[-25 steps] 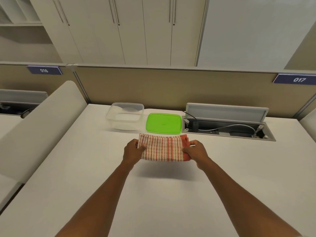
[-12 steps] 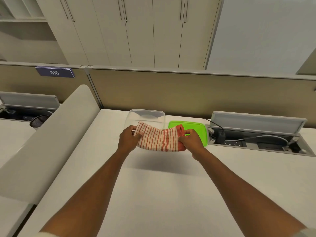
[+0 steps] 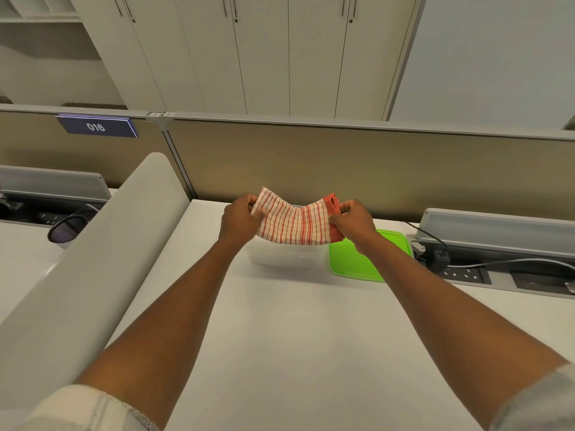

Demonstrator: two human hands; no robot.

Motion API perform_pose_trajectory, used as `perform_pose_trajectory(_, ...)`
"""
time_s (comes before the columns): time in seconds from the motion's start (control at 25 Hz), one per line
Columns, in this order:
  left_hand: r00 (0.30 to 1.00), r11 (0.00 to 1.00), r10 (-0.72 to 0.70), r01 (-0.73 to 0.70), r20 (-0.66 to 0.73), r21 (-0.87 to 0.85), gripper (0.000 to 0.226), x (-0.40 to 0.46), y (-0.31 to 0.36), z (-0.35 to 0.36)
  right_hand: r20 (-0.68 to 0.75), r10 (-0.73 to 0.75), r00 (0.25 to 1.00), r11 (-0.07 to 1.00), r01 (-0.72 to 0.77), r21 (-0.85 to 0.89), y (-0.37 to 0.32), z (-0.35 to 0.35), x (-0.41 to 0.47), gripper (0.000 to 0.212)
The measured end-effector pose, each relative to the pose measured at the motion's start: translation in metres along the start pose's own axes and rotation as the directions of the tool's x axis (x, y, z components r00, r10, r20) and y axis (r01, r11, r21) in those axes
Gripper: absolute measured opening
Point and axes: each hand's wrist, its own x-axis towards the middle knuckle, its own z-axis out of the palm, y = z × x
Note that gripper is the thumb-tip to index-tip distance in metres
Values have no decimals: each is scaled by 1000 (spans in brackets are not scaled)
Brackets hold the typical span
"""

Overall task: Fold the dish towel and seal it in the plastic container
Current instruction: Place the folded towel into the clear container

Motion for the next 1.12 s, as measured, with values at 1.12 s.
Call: perform_pose_trajectory(1.12, 992, 952, -113, 126, -63, 278, 31, 28, -48, 43, -42, -252, 967, 719, 158, -677, 24, 76, 21, 27)
